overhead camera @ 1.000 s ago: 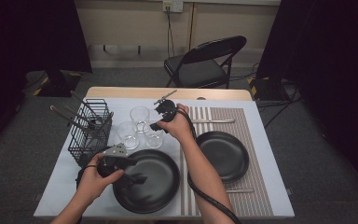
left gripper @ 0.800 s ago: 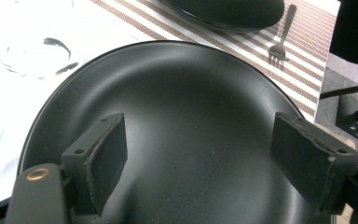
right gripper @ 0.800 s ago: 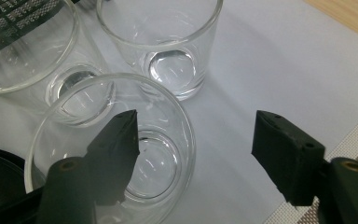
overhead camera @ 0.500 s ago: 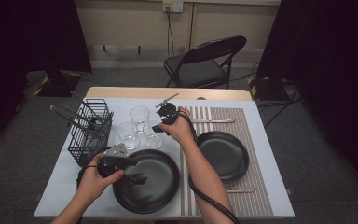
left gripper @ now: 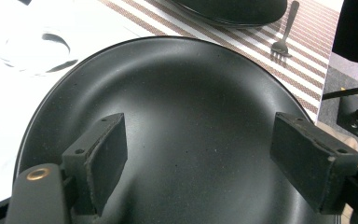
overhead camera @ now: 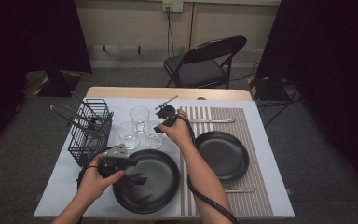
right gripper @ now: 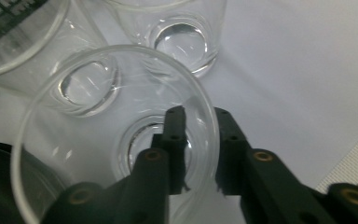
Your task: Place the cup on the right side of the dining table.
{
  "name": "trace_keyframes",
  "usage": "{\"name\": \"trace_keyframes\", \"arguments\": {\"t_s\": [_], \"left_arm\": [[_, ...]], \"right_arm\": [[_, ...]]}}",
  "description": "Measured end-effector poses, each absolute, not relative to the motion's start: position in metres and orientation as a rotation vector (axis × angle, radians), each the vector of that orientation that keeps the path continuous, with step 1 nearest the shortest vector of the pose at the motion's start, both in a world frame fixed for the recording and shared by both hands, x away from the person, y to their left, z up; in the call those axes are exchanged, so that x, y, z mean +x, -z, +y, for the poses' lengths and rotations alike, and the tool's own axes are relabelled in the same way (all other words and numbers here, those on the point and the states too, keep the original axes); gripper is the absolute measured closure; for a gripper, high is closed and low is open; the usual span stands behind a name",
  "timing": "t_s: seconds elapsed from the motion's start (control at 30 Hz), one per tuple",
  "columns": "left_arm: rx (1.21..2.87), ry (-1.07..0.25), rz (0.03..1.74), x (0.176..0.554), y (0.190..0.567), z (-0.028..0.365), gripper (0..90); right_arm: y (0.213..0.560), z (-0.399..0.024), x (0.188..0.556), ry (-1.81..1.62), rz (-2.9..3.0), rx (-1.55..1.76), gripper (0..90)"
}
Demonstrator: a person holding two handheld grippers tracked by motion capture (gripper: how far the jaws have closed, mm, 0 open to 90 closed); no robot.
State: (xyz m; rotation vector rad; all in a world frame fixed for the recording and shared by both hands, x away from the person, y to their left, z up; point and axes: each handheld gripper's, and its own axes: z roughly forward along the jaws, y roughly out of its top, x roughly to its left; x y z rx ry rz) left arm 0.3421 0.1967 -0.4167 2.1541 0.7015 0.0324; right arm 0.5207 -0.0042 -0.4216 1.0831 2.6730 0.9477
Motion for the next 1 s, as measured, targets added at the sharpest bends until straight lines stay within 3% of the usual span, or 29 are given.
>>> {"name": "trace_keyframes", "arguments": {"t_s": [1.0], "left_arm": [[2.153, -0.041, 0.706, 0.343, 0.416, 0.198, 18.7]], "right_arm": [[0.401, -0.034, 0.518, -0.993, 2.603, 1.204, 82.6]]}}
